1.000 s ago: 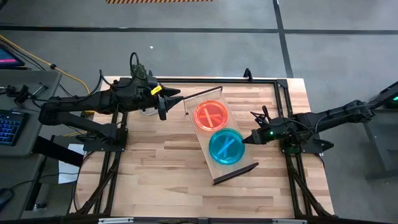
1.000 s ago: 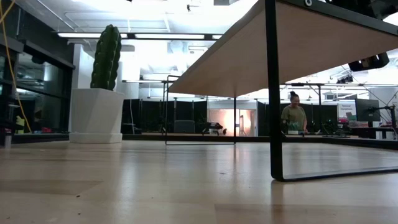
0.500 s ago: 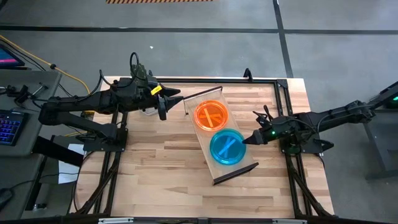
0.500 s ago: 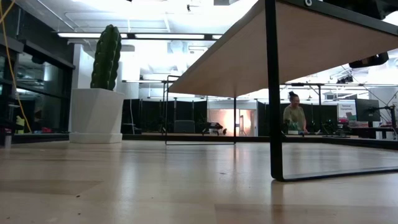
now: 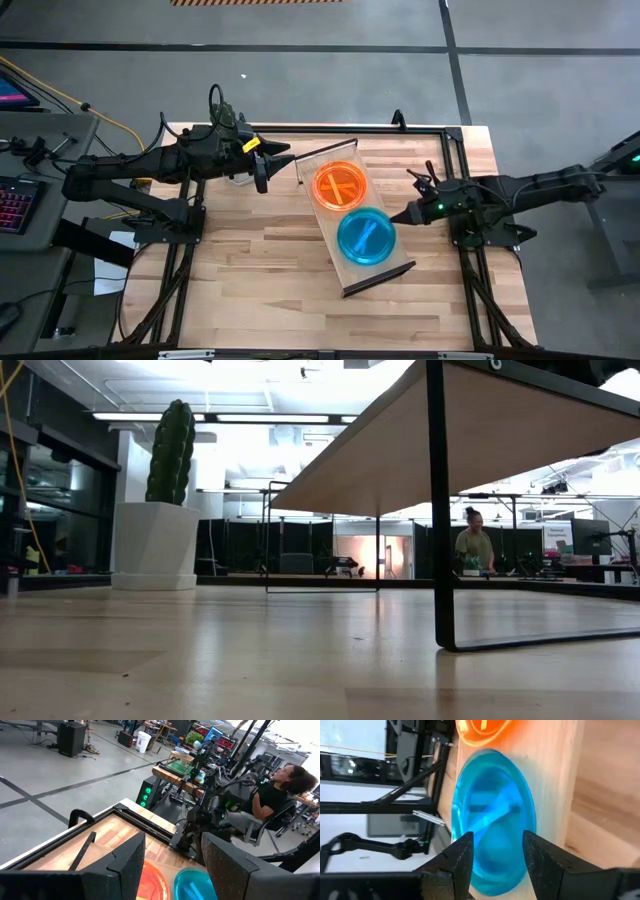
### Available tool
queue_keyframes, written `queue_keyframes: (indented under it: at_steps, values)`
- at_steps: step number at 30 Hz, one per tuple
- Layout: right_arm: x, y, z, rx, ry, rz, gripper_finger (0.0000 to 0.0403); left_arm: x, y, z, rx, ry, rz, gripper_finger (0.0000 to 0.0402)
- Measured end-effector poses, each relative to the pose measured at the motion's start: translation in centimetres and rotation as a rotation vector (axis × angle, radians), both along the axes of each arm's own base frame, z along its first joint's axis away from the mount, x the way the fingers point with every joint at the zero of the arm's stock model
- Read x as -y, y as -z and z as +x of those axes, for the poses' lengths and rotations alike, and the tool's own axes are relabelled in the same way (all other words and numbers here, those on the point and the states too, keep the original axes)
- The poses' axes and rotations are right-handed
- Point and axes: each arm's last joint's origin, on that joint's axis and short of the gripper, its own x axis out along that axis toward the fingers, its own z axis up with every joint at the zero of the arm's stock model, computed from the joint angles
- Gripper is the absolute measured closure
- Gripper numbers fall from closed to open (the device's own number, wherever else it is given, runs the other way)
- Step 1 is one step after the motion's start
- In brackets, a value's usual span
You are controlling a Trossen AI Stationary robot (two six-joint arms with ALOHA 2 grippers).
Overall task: Place and stack plates onto a shelf
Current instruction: Stack the blue plate on top of the blue plate on the shelf, then return to Home Position
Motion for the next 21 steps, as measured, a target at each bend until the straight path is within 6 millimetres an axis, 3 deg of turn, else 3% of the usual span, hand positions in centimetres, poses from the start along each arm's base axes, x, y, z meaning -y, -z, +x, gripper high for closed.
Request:
queue_keyframes:
  at_steps: [6,14,21]
  values:
    - [0.7,-2.2,-0.7,-0.068,0.0,-0.108,0.0251,0.0,0.0,0.0,0.0,-0.001,0.0,0.0216]
    - [1.3,-4.9,-0.8,0.019,0.004,-0.31,0.0251,0.0,0.0,0.0,-0.004,0.0,0.0,0.0216]
    - [2.0,-10.6,-1.5,0.24,0.105,-0.657,0.0255,0.0,-0.6,-0.9,0.031,0.005,0.001,0.0216]
